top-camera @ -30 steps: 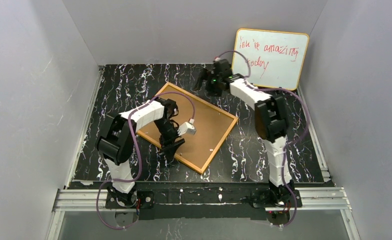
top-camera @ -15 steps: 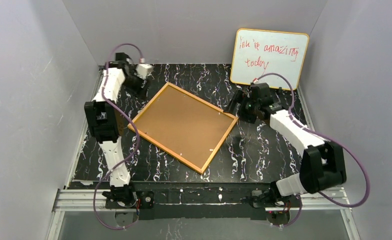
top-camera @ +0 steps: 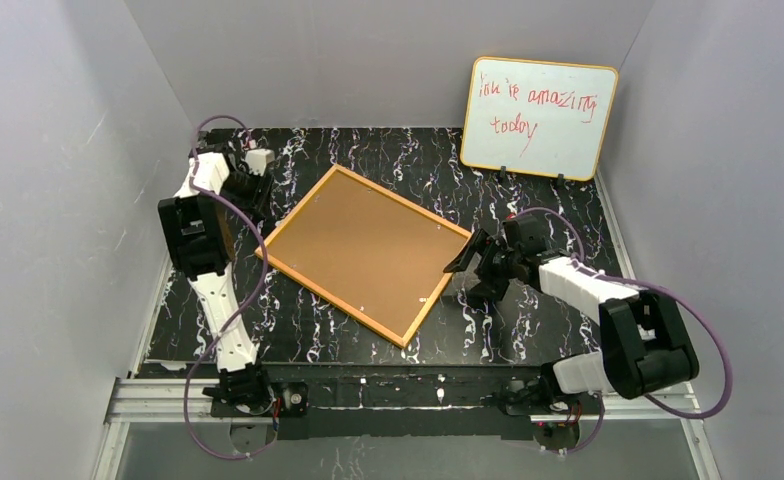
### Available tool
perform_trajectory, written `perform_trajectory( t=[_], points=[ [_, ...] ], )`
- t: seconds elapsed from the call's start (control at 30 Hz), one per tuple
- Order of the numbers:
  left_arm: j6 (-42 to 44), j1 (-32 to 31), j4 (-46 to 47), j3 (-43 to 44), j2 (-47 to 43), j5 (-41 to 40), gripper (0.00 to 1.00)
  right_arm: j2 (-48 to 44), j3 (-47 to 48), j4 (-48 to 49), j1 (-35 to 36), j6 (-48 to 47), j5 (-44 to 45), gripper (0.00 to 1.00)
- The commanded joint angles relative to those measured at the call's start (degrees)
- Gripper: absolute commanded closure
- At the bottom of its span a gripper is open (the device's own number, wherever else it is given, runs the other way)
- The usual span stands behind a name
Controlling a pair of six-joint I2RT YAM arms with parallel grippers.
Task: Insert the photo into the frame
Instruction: Adjust the photo frame at the center of the board, then install the photo frame at the center of the board.
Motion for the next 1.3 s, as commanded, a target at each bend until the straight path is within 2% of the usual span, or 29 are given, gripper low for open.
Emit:
perform_trajectory(
  t=[0.0, 0.23, 0.4, 0.5, 0.73, 0.83, 0.97, 1.17, 1.27],
  points=[
    [2.71, -0.97, -5.20, -6.53, -0.59, 7.80, 0.53, 3.42, 0.77, 8.77, -0.18, 3.97, -2.48, 0.01],
    [12.73, -6.12, -12.58, -16.54, -4.53, 12.42, 0.54, 11.77, 6.99, 10.83, -1.87, 3.75, 0.63, 0.01],
    [17.65, -10.82, -18.26, -21.83, -6.00, 15.95, 0.56, 17.52, 14.15, 7.24, -5.19, 0.72, 4.07, 0.01],
    [19.20, -13.60, -19.02, -25.77, -7.76, 17.21, 0.56, 17.92, 18.03, 3.60, -7.51, -0.90, 7.30, 0.01],
    [23.19, -13.63, -23.60, -27.23, -9.76, 20.82, 0.56, 14.75, 22.88, -4.17, -9.66, -4.03, 16.34, 0.01],
    [22.28, -11.89, -22.95, -25.38, -10.86, 21.19, 0.55, 10.54, 22.74, -4.42, -9.70, -3.89, 19.14, 0.01],
    [16.93, -6.03, -20.65, -20.65, -8.96, 24.74, 0.55, 7.92, 22.70, 0.26, -7.37, -3.87, 17.19, 0.02],
    [4.50, -5.68, -12.04, -20.91, -5.17, 29.12, 0.64, 15.20, 30.82, 2.42, 4.39, -4.08, 12.99, 0.07],
    [3.19, -5.66, -11.33, -20.95, -3.47, 33.45, 0.63, 22.00, 36.58, 3.11, 9.82, -3.85, 9.41, 0.09]
  ],
)
